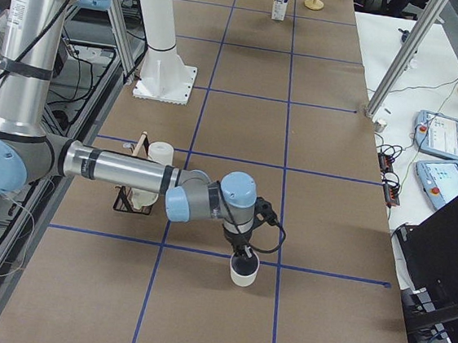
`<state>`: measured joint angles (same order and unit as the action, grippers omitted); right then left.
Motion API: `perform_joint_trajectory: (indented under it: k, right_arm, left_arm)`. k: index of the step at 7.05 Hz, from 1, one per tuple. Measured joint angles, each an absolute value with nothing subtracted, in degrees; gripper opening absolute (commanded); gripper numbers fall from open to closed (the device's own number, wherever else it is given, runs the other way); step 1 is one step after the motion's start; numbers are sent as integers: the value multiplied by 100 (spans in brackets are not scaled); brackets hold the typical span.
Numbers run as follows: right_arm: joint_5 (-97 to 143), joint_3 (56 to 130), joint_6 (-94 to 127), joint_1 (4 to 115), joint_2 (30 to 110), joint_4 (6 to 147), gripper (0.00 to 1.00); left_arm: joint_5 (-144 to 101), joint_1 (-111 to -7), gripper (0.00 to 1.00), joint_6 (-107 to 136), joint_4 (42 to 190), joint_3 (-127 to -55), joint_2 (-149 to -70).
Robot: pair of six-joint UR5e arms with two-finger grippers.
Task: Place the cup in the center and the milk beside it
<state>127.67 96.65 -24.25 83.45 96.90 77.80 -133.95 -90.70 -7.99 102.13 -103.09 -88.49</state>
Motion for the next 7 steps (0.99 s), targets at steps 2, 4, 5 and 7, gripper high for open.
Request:
perform_joint_trajectory:
  k: [2,4,5,7]
  right_arm:
    - [12819,9921,-1552,8134,8667,8749,0]
    - [12919,10010,-40,7372,7754,8912,0]
    - [12870,10126,938,6852,7374,8924,0]
    - [12287,10374,3167,5602,6668,8943,0]
  left_arm:
    - [-13395,-9070,99,-800,10213,-10288,-8843]
    - [-13394,-9070,99,-800,10213,-10271,-8842]
    - [-13395,-9070,99,-798,10213,-10268,-8842]
    - [-13395,-9070,99,-792,10213,-10263,-8842]
